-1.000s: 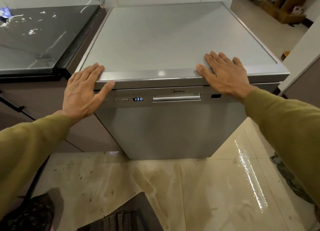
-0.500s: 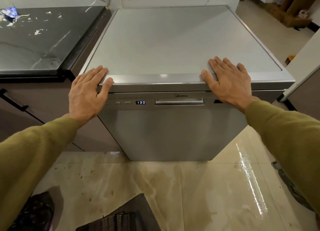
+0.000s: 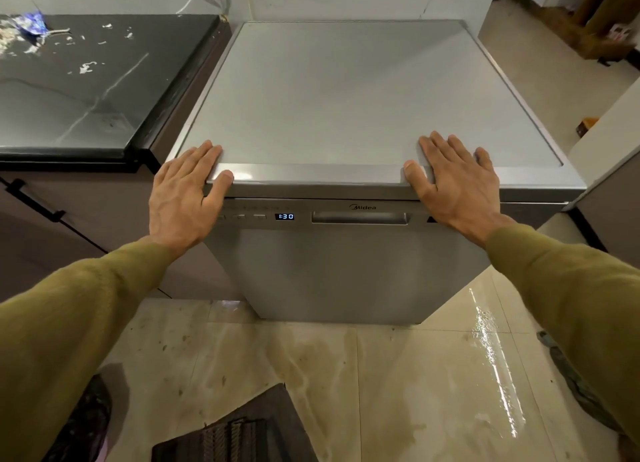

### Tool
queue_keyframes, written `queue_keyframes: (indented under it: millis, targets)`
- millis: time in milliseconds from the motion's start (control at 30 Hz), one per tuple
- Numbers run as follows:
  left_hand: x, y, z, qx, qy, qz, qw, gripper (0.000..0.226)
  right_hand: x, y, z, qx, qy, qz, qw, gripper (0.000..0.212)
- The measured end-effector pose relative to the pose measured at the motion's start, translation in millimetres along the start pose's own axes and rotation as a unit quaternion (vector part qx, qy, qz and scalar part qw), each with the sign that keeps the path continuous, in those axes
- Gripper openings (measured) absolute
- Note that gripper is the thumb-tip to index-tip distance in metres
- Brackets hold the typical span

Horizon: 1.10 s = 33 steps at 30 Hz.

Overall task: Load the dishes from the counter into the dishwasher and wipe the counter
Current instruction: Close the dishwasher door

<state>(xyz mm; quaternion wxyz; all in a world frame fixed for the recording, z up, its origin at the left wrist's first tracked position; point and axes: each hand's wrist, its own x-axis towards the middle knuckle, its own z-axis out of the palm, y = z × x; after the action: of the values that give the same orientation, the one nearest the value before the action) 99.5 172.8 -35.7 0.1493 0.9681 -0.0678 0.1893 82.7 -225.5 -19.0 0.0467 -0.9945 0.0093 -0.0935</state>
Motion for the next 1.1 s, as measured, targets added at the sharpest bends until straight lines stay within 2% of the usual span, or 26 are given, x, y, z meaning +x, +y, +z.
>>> queue_keyframes:
  millis: [400,600,867,1033,1100]
  targets:
    - [3,1,-4,-0.004,-0.064,-0.023,0.998,0.061,-1,0,-5,0.007,-0.034,0.005,0.999,0.077]
    - [4,5,-14,-0.013,-0.11,-0.037,0.993,0.065,0,-3,-16,0.022,-0.091,0.012,0.996,0.079]
    - [5,14,-23,-0.039,-0.169,-0.067,0.983,0.069,1,-19,-30,0.017,-0.191,0.069,0.979,0.073]
    - [6,15,-27,-0.053,-0.183,-0.062,0.98,0.068,0,-23,-32,0.014,-0.202,0.079,0.976,0.085]
    - [7,16,-27,-0.052,-0.189,-0.067,0.978,0.069,0,-23,-32,0.016,-0.203,0.079,0.976,0.083]
